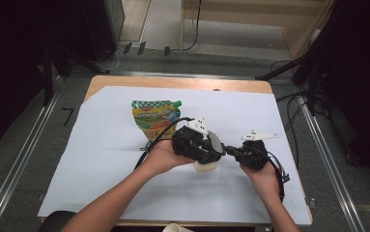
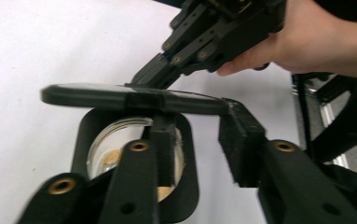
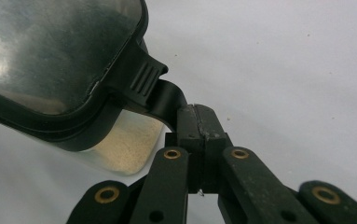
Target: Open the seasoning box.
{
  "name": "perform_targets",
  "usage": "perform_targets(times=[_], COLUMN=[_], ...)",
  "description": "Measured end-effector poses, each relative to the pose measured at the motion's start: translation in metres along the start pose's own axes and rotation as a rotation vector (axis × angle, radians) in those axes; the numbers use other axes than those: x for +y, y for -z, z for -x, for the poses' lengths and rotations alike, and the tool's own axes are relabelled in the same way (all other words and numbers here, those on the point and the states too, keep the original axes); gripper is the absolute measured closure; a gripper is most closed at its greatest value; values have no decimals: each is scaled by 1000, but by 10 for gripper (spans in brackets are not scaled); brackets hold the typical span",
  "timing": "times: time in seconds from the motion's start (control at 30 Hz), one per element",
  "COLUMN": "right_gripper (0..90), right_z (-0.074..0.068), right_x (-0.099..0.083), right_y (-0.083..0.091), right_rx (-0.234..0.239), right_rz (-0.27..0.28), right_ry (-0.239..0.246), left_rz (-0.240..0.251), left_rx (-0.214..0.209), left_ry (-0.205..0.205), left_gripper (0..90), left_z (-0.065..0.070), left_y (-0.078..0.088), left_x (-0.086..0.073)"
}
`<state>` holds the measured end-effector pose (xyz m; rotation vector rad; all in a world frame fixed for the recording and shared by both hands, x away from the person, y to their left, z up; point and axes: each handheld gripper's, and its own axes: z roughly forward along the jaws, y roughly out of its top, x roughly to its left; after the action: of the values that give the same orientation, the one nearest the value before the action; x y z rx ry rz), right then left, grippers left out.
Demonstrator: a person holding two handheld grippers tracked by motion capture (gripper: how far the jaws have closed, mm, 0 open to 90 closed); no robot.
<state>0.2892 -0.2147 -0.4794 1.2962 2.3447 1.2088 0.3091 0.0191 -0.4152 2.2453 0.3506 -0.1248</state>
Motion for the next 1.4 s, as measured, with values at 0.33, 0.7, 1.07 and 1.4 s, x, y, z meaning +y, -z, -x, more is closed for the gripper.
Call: perform_targets(times=[0.33, 0.7, 1.07, 1.4], right_gripper=[900, 900, 900, 893], right_z=[0, -2, -7, -42], right_x=[0, 0, -2, -18], right_y=[0, -1, 11, 31], right_rx=[9, -5, -10, 52], right_rz=[-5, 0, 6, 13], right_ry=[-18, -18, -25, 4], left_rz=[18, 30, 14, 51], left_rx=[-77, -121, -113, -81], left_ry=[34, 47, 71, 110], left_gripper=[812, 812, 653, 475], left_z=[-8, -16, -17, -22], left_y=[-10, -25, -8, 22], left_x=[16, 25, 16, -11])
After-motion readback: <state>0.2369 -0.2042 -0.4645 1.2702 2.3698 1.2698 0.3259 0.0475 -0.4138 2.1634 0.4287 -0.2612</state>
